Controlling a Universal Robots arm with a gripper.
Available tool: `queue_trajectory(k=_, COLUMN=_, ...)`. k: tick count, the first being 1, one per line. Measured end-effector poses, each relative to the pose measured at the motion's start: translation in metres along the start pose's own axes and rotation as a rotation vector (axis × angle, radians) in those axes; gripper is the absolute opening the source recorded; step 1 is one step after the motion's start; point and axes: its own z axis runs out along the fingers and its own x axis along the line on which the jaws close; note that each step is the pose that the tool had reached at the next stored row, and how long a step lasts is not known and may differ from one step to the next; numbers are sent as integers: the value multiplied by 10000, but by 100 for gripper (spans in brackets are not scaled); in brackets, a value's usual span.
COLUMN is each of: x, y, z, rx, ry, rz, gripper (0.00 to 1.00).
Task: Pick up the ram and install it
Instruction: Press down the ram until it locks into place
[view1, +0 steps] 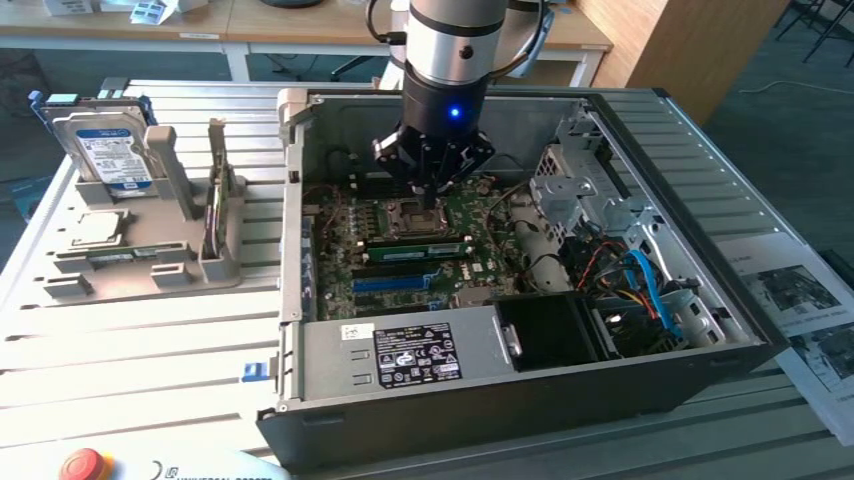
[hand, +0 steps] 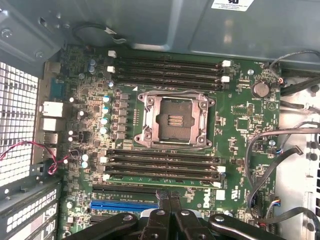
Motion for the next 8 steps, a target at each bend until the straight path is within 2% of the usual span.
queue_trajectory(k=5, x=0, y=0, z=-1, rx=-3, ry=85, rz=4, gripper=10)
queue_trajectory(k=8, x=0, y=0, z=0, rx=-4, ry=101, rz=6, gripper=10)
